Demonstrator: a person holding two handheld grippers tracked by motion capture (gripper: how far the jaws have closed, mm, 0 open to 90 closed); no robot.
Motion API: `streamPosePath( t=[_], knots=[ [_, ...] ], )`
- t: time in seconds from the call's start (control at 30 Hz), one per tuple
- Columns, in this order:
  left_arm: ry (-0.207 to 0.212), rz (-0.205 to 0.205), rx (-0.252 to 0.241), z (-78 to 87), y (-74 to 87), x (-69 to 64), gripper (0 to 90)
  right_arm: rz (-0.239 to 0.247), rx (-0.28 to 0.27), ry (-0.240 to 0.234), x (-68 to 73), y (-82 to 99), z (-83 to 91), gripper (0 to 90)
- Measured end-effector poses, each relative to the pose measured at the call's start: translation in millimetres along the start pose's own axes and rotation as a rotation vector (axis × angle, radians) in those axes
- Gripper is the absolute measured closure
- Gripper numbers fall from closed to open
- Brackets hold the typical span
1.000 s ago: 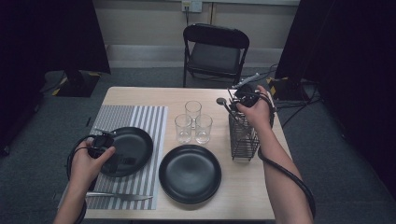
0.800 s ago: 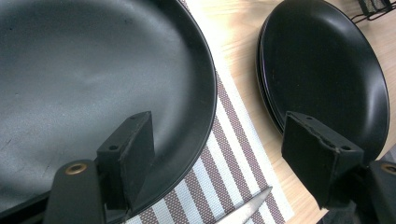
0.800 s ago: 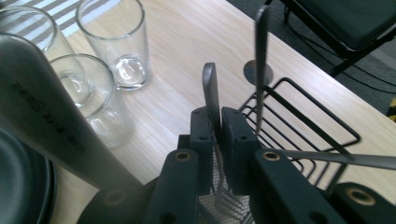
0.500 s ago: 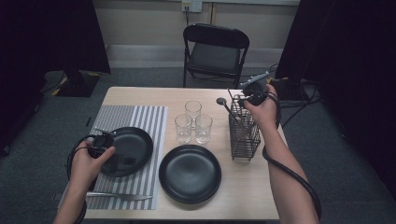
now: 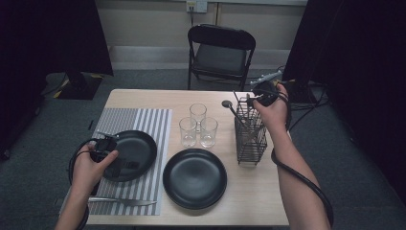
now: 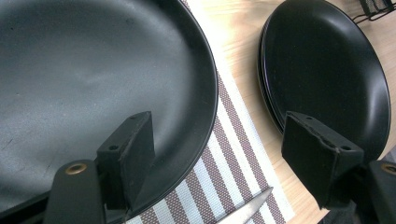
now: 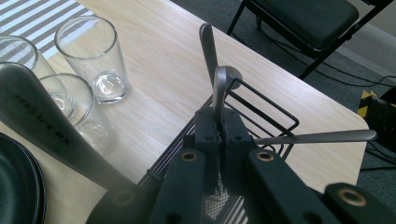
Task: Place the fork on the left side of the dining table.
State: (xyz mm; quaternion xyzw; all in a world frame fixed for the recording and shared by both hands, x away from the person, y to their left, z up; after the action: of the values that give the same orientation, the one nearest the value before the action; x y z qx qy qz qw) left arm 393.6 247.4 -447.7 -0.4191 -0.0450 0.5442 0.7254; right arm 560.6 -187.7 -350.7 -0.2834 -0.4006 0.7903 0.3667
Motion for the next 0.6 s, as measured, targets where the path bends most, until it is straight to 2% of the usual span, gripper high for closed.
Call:
streamPosePath(
  t=[0.3, 0.6],
  knots=[
    [0.005, 0.005, -0.005, 0.1, -0.2, -2.4, 25.5, 0.007, -0.019, 0.009, -0.4, -10.2, 10.0, 87.6],
    [0.015, -0.002, -0.007, -0.2, -0.8, -5.3, 25.5, -0.007, -0.044, 0.009, -0.8, -23.2, 21.7, 87.6]
  ],
)
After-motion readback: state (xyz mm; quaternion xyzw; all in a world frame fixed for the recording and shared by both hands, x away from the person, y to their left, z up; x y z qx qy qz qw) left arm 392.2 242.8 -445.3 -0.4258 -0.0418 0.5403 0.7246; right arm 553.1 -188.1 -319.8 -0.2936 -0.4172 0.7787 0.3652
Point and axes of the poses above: each handheld gripper's, and its own axes: z roughly backward along the jaws, y roughly out of its underside, x roughly to its left, the point moved 6 cm from there along -z, roughly forward along the jaws, and after that the axes turned 15 degrees about -x, right-handed, at the moved point
